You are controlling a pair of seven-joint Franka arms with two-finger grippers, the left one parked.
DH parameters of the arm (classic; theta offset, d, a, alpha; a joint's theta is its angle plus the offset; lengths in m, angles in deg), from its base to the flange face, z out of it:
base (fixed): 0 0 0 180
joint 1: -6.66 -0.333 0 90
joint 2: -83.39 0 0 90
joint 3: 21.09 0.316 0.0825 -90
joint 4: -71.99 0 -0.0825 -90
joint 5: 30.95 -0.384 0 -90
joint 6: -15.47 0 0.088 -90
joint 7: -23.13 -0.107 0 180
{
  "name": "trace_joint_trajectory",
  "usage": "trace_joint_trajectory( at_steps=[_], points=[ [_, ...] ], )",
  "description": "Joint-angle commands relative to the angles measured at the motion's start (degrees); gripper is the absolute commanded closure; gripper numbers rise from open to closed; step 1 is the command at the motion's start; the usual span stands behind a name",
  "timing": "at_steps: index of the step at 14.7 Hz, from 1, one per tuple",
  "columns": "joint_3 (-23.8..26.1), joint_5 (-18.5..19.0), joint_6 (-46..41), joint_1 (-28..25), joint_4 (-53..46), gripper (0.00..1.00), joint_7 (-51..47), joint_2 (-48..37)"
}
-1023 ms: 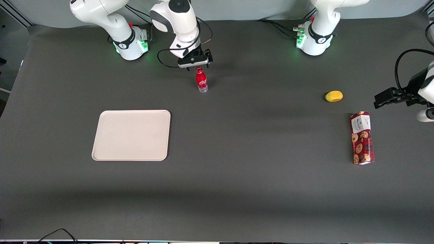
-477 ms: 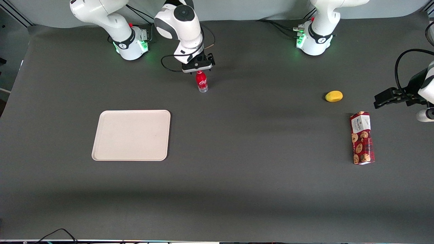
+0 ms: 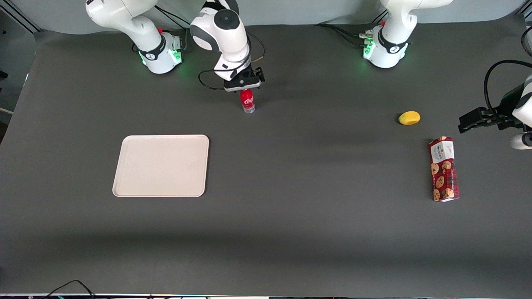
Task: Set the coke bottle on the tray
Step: 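Lower the right gripper around the bottle and close on it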
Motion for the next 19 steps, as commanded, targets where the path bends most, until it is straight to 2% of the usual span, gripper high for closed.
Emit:
trace_joint_trajectory(
  at_steps=[1, 3, 6, 7, 8, 10, 11, 16, 17, 19],
  points=[
    [-0.19, 2.76, 0.24, 0.53, -1.72, 0.0, -0.3, 2.42],
    [-0.27, 2.77, 0.16, 1.05, -1.72, 0.03, -0.39, 2.51],
    [-0.19, 2.77, 0.15, 1.05, -1.63, 0.14, -0.48, 2.77],
    [-0.19, 2.77, 0.07, 1.05, -1.63, 0.29, -0.48, 2.77],
    [-0.19, 2.77, 0.15, 1.05, -1.72, 0.48, -0.48, 2.77],
    [-0.19, 2.77, 0.15, 1.05, -1.72, 0.93, -0.22, 2.77],
    [-0.19, 2.77, 0.07, 1.05, -1.72, 1.0, 0.13, 2.77],
    [-0.19, 2.77, -0.98, 1.14, -3.29, 1.0, 1.01, 1.72],
    [-0.27, 2.77, -4.56, 1.49, -5.39, 1.0, 1.19, 0.76],
    [-0.45, 2.77, -17.61, 1.76, -14.5, 1.0, 1.45, 0.4]
  ],
)
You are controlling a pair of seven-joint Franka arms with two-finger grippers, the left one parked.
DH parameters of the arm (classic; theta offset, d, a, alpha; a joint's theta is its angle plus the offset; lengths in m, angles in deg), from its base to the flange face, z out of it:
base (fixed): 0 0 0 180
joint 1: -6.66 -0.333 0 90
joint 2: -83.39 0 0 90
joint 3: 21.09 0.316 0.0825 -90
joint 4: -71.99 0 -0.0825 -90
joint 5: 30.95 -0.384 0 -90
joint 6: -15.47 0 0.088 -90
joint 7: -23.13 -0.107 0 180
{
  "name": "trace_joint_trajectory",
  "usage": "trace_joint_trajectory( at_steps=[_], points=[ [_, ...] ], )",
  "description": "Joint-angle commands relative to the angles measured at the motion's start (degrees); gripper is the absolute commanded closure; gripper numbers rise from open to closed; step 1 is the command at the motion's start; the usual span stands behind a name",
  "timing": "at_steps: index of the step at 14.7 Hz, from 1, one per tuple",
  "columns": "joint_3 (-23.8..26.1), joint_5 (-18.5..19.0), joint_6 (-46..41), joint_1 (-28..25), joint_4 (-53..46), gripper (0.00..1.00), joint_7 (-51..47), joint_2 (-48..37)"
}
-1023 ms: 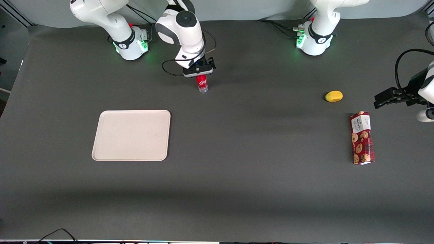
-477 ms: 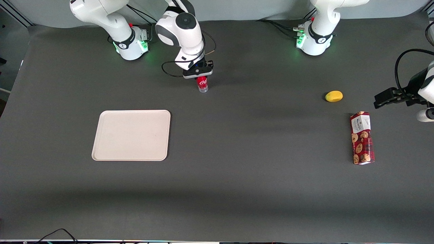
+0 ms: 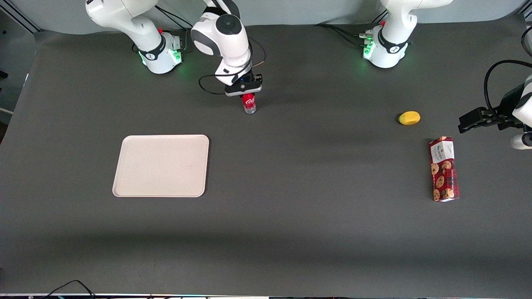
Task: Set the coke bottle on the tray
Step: 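Lift the bottle and carry it toward the white tray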
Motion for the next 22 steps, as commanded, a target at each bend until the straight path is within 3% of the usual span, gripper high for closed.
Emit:
trace_joint_trajectory(
  at_steps=[1, 5, 8, 11, 13, 16, 19, 22],
  points=[
    [-0.32, 0.91, -18.95, 0.96, -14.17, 1.0, 2.31, -1.12],
    [-5.05, -0.23, -37.45, 0.97, -31.76, 1.0, 8.71, -2.34],
    [-9.62, -4.96, -45.81, 0.97, -41.02, 1.0, 12.77, -2.52],
    [-13.57, -4.01, -46.01, 1.49, -39.46, 1.0, 17.32, -4.53],
    [-20.93, -3.84, -45.57, 1.85, -36.48, 1.0, 27.31, -7.34],
    [-31.22, -0.24, -43.12, 1.85, -32.08, 1.0, 38.84, -9.81],
    [-43.0, -0.58, -37.16, 1.85, -27.78, 1.0, 52.2, -10.17],
    [-49.96, -0.85, -27.5, 1.85, -20.06, 1.0, 59.26, -10.17]
  ],
)
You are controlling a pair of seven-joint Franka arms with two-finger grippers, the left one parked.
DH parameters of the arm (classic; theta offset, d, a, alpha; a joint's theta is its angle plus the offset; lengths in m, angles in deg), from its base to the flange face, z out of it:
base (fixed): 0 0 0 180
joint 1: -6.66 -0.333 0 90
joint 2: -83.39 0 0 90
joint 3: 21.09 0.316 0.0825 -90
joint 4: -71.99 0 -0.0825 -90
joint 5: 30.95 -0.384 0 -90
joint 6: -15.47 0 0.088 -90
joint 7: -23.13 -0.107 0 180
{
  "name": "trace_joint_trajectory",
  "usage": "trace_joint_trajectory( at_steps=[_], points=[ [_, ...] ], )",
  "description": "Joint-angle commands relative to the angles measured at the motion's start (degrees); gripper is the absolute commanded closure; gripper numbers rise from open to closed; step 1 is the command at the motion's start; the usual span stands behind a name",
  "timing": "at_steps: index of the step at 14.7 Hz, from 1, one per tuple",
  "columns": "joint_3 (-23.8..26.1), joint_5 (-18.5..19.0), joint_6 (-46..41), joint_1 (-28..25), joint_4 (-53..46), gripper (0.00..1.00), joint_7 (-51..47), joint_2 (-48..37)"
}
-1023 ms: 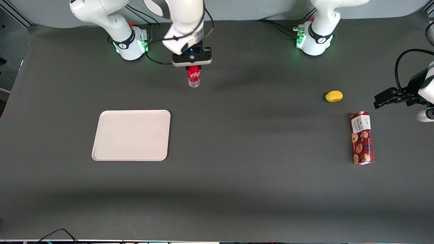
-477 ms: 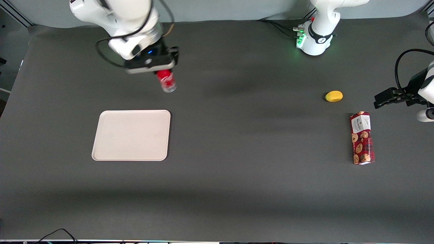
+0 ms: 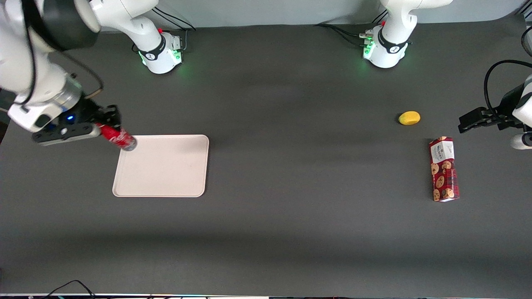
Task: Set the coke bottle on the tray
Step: 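Lift the bottle and carry it toward the white tray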
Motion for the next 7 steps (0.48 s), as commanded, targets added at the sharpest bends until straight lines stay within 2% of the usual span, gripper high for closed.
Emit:
trace_joint_trajectory(
  at_steps=[1, 7],
  points=[
    [-3.82, 0.27, 9.52, -1.1, 9.4, 1.0, 3.37, -1.94],
    [-9.53, -0.17, 34.04, -0.66, 27.34, 1.0, 11.61, -0.45]
  ],
)
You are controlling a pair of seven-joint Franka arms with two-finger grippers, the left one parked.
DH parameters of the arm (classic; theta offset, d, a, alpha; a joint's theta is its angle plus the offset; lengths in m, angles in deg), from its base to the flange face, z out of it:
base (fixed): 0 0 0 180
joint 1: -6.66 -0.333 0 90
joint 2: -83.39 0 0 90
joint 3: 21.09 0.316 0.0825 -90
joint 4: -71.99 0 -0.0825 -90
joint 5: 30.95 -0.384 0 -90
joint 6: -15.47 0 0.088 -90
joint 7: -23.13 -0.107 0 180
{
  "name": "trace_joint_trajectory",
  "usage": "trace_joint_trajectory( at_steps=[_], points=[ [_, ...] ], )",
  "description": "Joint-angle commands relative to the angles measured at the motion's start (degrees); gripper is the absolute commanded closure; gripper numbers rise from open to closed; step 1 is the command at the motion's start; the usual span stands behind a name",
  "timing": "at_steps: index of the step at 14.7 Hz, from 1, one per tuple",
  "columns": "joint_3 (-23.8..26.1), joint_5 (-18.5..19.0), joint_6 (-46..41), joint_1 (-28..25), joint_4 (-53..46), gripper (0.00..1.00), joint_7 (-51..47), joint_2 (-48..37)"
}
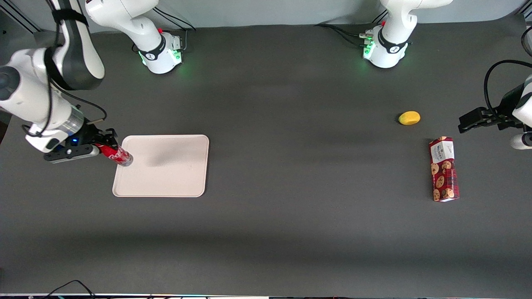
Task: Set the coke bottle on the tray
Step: 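Lower the bottle onto the tray corner and open the right gripper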
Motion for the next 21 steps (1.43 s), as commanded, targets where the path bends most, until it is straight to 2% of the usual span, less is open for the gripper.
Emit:
trace_joint_trajectory(
  at_steps=[1, 4, 5, 9, 10, 15, 16, 17, 18, 21],
  points=[
    [-2.94, -0.15, 9.39, -0.53, 5.47, 1.0, 5.95, 0.21],
    [-4.79, -0.23, 14.98, -0.27, 7.52, 1.0, 8.95, 2.15],
    [-5.14, -1.63, 15.33, 0.26, 7.52, 1.0, 10.7, 2.85],
    [-5.24, -16.9, 15.95, 0.35, 7.09, 1.0, 25.02, 6.98],
    [-5.32, -18.59, 15.95, 0.26, 6.91, 1.0, 26.53, 7.51],
    [-5.32, -18.78, 15.95, 0.17, 5.77, 1.0, 26.72, 9.36],
    [-5.32, -18.78, 15.69, 0.17, 4.72, 0.89, 26.72, 10.32],
    [-5.32, -18.78, 15.34, 0.26, 3.67, 0.37, 26.72, 11.29],
    [-5.32, -18.69, 15.34, 0.35, 3.31, 0.0, 26.89, 11.73],
    [-5.32, -18.78, 15.07, 0.35, 2.87, 0.0, 26.63, 11.65]
  ],
)
